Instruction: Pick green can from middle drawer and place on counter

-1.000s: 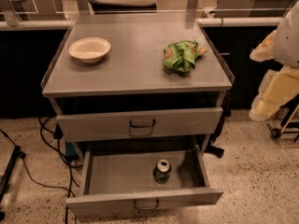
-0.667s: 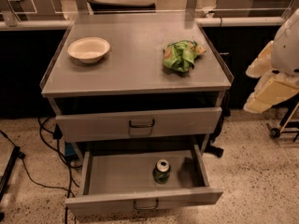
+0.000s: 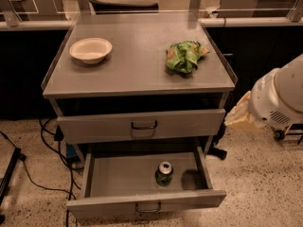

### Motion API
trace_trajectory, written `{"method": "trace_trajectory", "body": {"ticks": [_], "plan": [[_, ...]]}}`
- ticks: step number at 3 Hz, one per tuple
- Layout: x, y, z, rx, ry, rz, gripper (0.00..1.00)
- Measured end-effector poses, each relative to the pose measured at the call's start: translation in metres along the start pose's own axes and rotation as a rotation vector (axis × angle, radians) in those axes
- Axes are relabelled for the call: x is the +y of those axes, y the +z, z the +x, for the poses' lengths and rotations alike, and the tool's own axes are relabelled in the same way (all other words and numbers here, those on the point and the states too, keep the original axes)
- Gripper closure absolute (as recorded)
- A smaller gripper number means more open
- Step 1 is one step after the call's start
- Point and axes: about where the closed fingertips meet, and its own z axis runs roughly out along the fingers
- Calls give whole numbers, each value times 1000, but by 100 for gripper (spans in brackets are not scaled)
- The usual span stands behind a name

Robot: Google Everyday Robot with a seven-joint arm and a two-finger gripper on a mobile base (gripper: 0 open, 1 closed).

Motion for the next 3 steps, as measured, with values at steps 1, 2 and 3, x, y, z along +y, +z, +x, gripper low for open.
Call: {"method": "trace_trajectory", "body": {"ticks": [1, 2, 3], "plan": [[20, 64, 15, -46, 82, -55, 100], [20, 68, 18, -40, 77, -47, 100], [19, 98, 29, -44, 61, -30, 100]]}}
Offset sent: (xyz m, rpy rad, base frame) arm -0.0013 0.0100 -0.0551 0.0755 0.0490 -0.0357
